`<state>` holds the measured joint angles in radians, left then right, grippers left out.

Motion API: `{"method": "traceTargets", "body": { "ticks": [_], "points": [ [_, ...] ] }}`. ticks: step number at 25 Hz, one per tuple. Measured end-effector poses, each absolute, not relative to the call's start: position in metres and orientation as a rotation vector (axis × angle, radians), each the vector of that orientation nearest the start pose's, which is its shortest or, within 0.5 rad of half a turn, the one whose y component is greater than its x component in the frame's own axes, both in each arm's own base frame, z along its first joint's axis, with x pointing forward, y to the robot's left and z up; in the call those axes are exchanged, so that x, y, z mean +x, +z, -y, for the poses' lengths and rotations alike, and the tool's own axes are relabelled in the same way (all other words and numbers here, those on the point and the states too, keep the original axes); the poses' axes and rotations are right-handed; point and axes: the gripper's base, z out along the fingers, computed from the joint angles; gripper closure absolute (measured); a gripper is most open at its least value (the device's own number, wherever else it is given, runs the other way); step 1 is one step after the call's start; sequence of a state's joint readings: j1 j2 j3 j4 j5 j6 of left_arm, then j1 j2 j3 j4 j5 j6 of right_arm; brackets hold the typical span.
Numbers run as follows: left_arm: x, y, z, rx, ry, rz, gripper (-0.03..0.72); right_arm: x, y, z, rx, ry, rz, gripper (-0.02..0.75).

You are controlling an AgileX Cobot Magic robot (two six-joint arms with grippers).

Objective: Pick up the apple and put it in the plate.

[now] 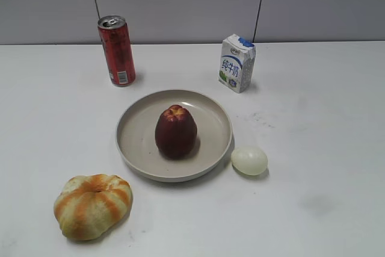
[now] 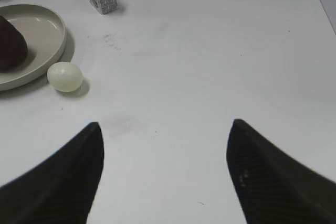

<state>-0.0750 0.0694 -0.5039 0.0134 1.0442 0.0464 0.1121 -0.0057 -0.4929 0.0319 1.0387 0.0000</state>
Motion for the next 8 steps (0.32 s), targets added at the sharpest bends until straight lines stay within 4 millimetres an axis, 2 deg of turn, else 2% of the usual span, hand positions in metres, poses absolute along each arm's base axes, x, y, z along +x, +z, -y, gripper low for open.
{"method": "traceTargets", "body": {
  "ticks": [3,8],
  "points": [
    [-0.0032,0.2798,-0.0012,0.114,0.002,-2.028,0.109,-0.0043,0.2771,-0.0020,-0.114,0.109,-2.022,0.153],
    [-0.0054,0.2799,-0.0012,0.112,0.001,-2.013,0.110,-0.0043,0.2771,-0.0021,-0.114,0.110,-2.022,0.153]
  ]
}}
